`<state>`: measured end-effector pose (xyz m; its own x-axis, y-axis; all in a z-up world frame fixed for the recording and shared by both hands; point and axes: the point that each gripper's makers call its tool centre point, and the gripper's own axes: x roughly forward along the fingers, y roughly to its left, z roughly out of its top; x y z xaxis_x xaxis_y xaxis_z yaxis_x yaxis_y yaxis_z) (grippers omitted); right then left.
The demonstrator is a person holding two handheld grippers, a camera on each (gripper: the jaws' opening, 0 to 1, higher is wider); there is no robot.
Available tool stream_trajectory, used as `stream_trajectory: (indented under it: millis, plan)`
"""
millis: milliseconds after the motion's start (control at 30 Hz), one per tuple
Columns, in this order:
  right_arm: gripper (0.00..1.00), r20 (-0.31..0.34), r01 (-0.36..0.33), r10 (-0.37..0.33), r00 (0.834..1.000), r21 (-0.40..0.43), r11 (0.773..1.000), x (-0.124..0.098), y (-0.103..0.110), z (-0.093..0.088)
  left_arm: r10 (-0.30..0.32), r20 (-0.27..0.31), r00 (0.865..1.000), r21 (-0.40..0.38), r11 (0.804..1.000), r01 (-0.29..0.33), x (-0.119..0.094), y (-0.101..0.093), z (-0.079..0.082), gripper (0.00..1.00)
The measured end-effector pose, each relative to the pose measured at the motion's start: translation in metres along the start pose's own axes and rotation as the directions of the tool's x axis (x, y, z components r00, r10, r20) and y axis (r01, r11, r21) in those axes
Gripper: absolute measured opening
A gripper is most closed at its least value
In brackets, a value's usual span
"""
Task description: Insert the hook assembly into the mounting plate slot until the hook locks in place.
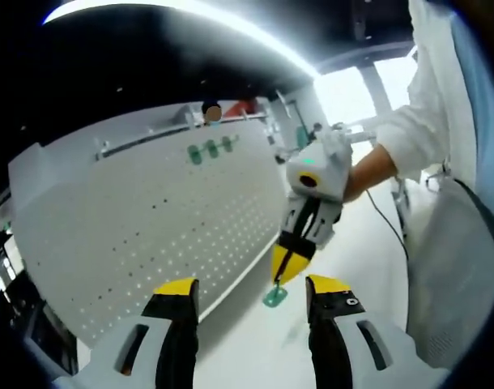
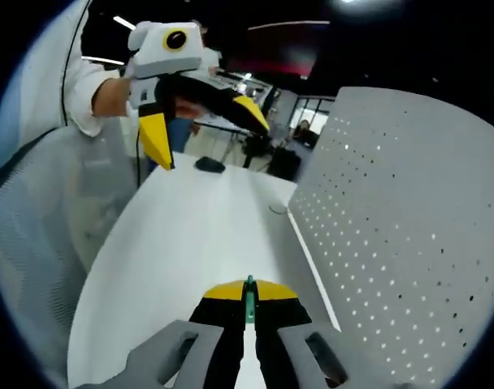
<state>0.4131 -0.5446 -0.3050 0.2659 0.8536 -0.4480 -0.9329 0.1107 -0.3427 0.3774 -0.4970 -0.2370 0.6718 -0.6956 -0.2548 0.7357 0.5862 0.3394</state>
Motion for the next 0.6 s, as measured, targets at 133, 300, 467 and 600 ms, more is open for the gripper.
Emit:
stream_trajectory:
  millis: [133, 300, 467, 600]
  plan:
    - [0.0, 0.018, 0.031, -0.031, 0.999, 0.005, 1.0, -0.014, -0.005, 0.007, -0.03, -0.002, 1.0, 0.002, 1.0, 0.03, 0.008, -0.004, -0.001, 0.54]
    - [0.0, 0.043, 0.051, -0.051, 0.998, 0.003, 0.999, -0.028, -0.008, 0.017, -0.062, -0.009, 0.998, 0.002, 0.998, 0.062, 0.019, -0.009, -0.004, 0.54]
    - [0.0, 0.057, 0.049, -0.048, 0.997, -0.015, 0.999, -0.034, -0.005, 0.028, -0.097, -0.019, 0.995, 0.001, 0.995, 0.097, 0.028, -0.013, -0.008, 0.54]
    - [0.0, 0.072, 0.039, -0.037, 0.997, -0.025, 0.999, -0.037, -0.002, 0.037, -0.123, -0.026, 0.992, -0.001, 0.992, 0.123, 0.035, -0.014, -0.012, 0.54]
